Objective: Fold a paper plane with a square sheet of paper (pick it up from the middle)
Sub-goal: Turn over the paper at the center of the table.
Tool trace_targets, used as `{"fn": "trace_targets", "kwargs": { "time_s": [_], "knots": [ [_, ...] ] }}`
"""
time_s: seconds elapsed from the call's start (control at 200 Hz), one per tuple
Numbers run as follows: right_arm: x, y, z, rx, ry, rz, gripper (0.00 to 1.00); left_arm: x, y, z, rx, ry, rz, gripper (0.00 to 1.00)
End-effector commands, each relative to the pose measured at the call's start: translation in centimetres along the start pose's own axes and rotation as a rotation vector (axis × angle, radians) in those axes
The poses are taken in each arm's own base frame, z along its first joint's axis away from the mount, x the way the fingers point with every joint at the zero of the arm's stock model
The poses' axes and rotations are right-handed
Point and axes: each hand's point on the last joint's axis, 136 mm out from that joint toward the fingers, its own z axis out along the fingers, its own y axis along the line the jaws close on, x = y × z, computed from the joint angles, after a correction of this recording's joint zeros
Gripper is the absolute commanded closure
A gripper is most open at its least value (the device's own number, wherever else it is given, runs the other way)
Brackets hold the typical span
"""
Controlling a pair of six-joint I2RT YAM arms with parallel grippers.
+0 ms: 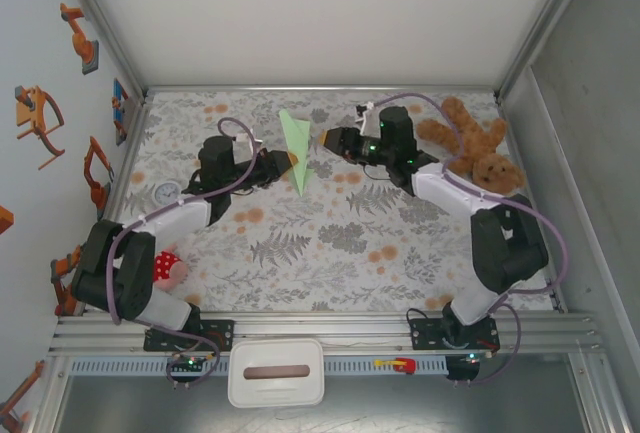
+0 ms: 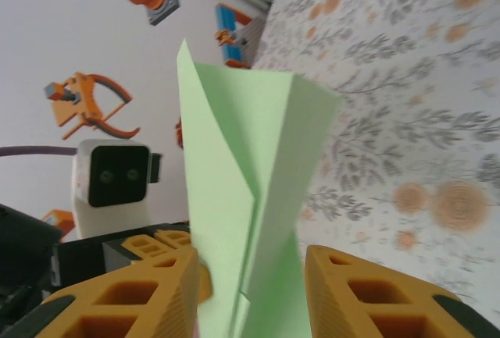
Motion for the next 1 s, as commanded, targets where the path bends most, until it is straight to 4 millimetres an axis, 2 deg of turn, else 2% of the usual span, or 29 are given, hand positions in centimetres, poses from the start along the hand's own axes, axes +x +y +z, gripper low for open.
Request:
{"fn": "trace_targets", "kwargs": {
  "time_s": [0.0, 0.17, 0.451, 0.636, 0.746, 0.997],
  "knots": [
    [-0.3, -2.0, -2.6, 0.155, -0.029, -0.083, 0.59, -0.3, 1.0, -1.1, -0.183, 0.017, 0.115, 0.88],
    [-0.3, -4.9, -5.4, 0.387, -0.059, -0.140, 0.58, -1.5, 3.7, -3.4, -0.565, 0.030, 0.283, 0.87],
    [-0.2, -9.7, -9.9, 0.717, -0.140, -0.118, 0.62, -5.1, 8.5, -7.3, -1.237, 0.025, 0.504, 0.89],
    [0.6, -10.8, -11.2, 0.768, -0.169, -0.085, 0.63, -5.0, 11.9, -7.3, -1.578, 0.137, 0.646, 0.89],
    [1.3, -11.4, -11.5, 0.780, -0.168, -0.064, 0.63, -4.6, 13.8, -6.4, -1.709, 0.199, 0.727, 0.89],
    [2.3, -12.4, -11.8, 0.803, -0.160, -0.035, 0.64, -2.2, 17.2, -2.9, -1.768, 0.315, 0.804, 0.89]
  ]
}}
